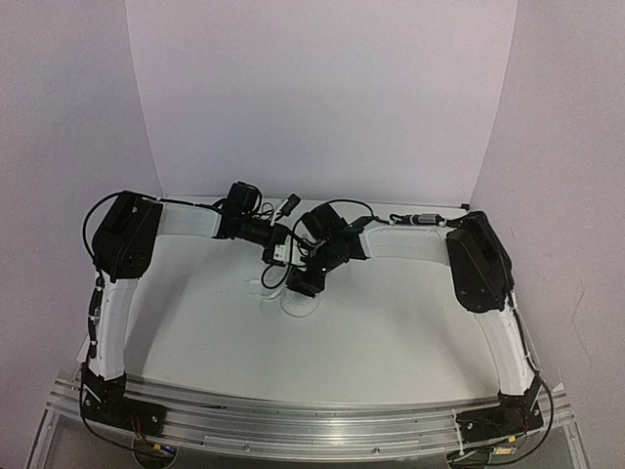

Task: Tie the shoes

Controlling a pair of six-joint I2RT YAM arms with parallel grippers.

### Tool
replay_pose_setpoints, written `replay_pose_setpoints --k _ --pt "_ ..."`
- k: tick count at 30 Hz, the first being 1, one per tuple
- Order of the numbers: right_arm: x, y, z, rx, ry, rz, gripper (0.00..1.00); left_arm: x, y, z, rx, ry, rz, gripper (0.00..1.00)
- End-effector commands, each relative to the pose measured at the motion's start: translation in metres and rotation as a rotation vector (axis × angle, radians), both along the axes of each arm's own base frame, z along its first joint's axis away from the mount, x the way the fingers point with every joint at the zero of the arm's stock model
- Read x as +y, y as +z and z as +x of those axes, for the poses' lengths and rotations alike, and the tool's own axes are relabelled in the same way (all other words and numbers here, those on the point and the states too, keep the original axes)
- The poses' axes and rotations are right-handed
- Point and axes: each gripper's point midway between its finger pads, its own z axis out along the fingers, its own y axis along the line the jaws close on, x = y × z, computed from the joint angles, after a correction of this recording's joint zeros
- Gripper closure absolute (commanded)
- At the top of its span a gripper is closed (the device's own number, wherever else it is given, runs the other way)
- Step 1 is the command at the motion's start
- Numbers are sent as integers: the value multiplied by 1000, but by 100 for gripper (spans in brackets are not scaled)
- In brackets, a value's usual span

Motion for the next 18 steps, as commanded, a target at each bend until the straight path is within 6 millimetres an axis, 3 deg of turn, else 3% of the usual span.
replay_pose_setpoints --k 1,8,18 --pt "7 77 8 34 -151 270 100 0 11 4 -30 -18 -20 100" --pt "-16 83 2 95 -282 339 100 3 7 -3 -32 -46 -21 100" --pt "-39 69 -6 166 -434 413 100 14 -9 -29 -133 -163 -32 100"
